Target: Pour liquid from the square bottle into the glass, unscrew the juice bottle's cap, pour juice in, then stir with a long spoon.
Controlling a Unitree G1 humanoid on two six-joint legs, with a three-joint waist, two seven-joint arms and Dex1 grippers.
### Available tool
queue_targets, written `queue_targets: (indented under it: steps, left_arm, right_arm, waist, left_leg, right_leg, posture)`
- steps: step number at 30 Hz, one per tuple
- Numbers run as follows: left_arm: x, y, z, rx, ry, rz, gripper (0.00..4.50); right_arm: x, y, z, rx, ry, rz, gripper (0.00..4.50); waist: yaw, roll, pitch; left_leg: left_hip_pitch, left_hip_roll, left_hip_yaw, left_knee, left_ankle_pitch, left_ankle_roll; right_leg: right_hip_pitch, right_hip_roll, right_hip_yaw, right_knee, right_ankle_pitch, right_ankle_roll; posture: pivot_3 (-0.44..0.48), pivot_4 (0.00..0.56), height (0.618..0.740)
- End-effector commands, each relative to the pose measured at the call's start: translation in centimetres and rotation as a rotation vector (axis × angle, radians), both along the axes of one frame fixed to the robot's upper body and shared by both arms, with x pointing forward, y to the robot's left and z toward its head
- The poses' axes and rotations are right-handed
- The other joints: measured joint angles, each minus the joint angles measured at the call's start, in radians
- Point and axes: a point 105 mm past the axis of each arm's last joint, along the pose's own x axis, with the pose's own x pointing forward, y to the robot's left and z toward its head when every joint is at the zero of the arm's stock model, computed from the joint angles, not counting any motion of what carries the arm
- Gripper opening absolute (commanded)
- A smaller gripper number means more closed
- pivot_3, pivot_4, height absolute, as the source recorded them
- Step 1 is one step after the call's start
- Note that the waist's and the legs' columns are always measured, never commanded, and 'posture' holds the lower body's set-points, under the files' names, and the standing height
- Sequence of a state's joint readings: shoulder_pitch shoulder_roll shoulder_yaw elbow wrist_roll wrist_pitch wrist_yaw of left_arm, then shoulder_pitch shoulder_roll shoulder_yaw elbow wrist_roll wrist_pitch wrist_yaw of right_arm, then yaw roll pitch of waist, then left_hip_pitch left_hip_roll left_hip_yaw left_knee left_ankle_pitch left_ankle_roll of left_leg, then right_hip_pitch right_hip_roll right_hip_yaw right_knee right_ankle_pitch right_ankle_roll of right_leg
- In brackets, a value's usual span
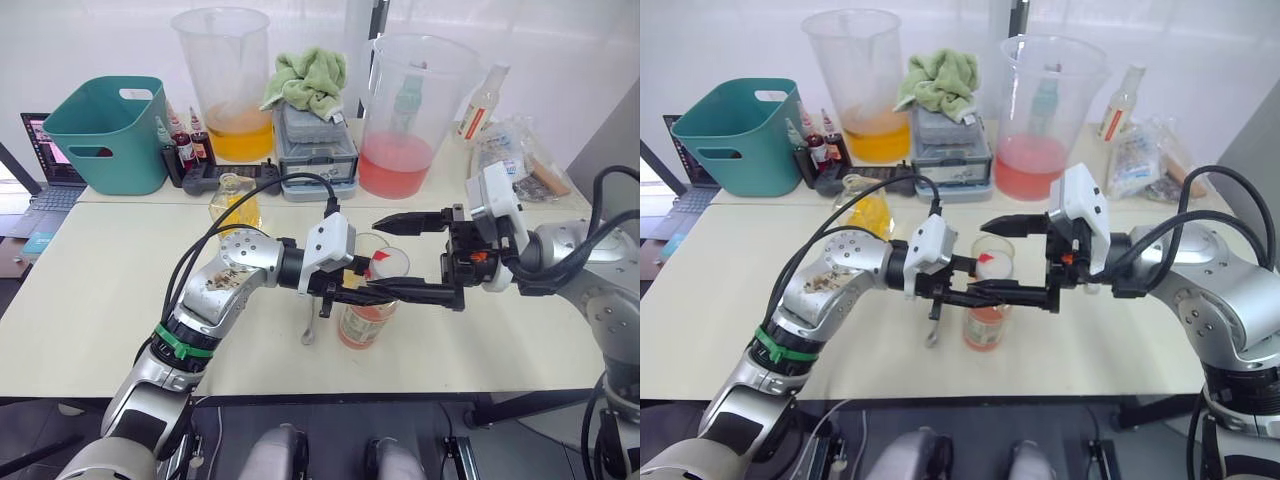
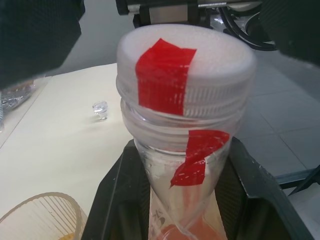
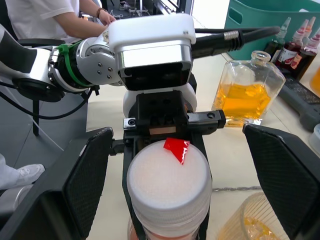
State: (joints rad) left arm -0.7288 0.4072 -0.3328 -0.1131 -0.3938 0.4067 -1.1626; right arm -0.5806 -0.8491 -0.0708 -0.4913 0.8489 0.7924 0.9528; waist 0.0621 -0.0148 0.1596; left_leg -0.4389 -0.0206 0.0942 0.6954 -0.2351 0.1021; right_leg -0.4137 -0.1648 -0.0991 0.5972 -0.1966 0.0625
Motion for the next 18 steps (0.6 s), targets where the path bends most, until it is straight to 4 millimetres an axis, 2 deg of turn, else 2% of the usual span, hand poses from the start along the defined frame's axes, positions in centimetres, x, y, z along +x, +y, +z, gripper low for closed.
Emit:
queue_targets:
  steps: [1, 7, 13, 18]
  left_arm:
    - [0.30, -0.10, -2.26, 0.079, 0.034, 0.024, 1.27]
    - [0.34, 0.04, -2.29, 0.082, 0.030, 0.031, 1.27]
    - [0.37, 0.14, -2.32, 0.084, 0.030, 0.038, 1.27]
    - [0.36, 0.28, -2.31, 0.085, 0.030, 0.044, 1.27]
  right_arm:
    - [-0.36, -0.18, 0.90, 0.014, -0.037, -0.005, 3.60]
    - [-0.12, -0.49, 0.76, -0.006, -0.031, -0.001, 1.65]
    - [-0.01, -0.47, 0.68, -0.020, -0.022, 0.034, 1.65]
    - [-0.10, -0.16, 0.46, -0.073, -0.036, 0.134, 1.65]
  waist:
    - [0.000, 0.000, 0.000]
    - [0.000, 0.000, 0.000]
    - [0.000, 0.000, 0.000]
    - [-0.001, 0.000, 0.000]
  left_leg:
    - [0.000, 0.000, 0.000, 0.000, 0.000, 0.000]
    - [0.000, 0.000, 0.000, 0.000, 0.000, 0.003]
    - [0.000, 0.000, -0.001, 0.000, 0.000, 0.003]
    - [0.000, 0.000, -0.001, 0.001, 0.001, 0.005]
  right_leg:
    - [0.000, 0.000, 0.000, 0.000, 0.000, 0.000]
    - [0.001, 0.001, 0.000, -0.001, 0.000, 0.000]
    - [0.001, 0.001, 0.000, -0.001, 0.000, 0.000]
    - [0.002, 0.001, 0.000, -0.001, 0.000, 0.000]
  posture:
    - [0.000, 0.150, 0.740]
    - [0.000, 0.150, 0.740]
    - [0.000, 0.150, 0.740]
    - [0.000, 0.150, 0.740]
